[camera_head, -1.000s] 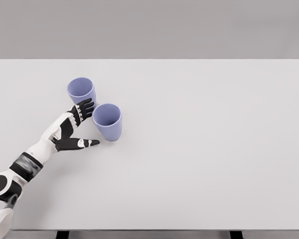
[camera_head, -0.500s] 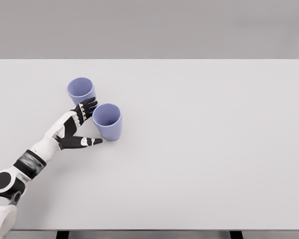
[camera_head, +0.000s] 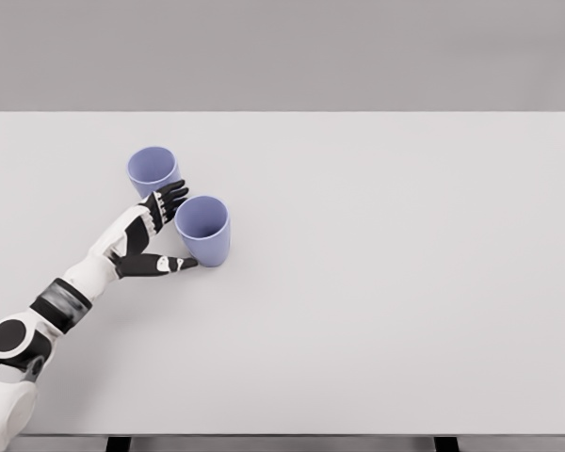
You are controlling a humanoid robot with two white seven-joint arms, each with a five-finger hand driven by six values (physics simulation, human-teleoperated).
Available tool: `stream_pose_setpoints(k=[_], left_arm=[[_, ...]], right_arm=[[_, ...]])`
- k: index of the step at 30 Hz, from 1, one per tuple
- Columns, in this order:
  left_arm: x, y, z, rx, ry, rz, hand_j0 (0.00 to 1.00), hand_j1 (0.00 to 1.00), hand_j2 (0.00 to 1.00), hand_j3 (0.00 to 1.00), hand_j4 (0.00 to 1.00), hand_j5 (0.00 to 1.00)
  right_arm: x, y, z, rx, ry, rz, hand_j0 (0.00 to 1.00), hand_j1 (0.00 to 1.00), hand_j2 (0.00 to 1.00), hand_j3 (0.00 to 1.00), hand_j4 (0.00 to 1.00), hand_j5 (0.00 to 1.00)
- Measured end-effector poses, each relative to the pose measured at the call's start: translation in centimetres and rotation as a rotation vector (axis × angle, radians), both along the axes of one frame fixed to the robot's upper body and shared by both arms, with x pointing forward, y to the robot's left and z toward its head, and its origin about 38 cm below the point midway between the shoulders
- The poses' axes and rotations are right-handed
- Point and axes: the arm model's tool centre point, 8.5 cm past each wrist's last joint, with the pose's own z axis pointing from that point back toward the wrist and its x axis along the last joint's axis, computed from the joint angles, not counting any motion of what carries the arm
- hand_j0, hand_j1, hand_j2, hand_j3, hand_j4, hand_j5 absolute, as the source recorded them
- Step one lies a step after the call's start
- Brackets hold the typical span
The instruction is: Place the right cup on the left cup with left arm
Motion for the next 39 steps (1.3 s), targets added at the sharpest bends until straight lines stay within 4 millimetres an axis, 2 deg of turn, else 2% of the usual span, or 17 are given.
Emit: stream_pose_setpoints(k=[23, 39], left_arm=[[-0.1, -1.1, -0.3, -0.007, 0.003, -0.019, 1.0, 1.0, 1.0, 1.0, 1.0, 1.0], [0.0, -1.7, 0.4, -0.015, -0.018, -0.034, 1.0, 1.0, 1.0, 1.0, 1.0, 1.0]], right_arm=[[0.0, 0.0, 0.0, 0.0, 0.0, 0.0, 1.0, 1.0, 1.0, 1.0, 1.0, 1.0], [0.0, 0.0, 0.0, 0.0, 0.0, 0.0, 1.0, 1.0, 1.0, 1.0, 1.0, 1.0]])
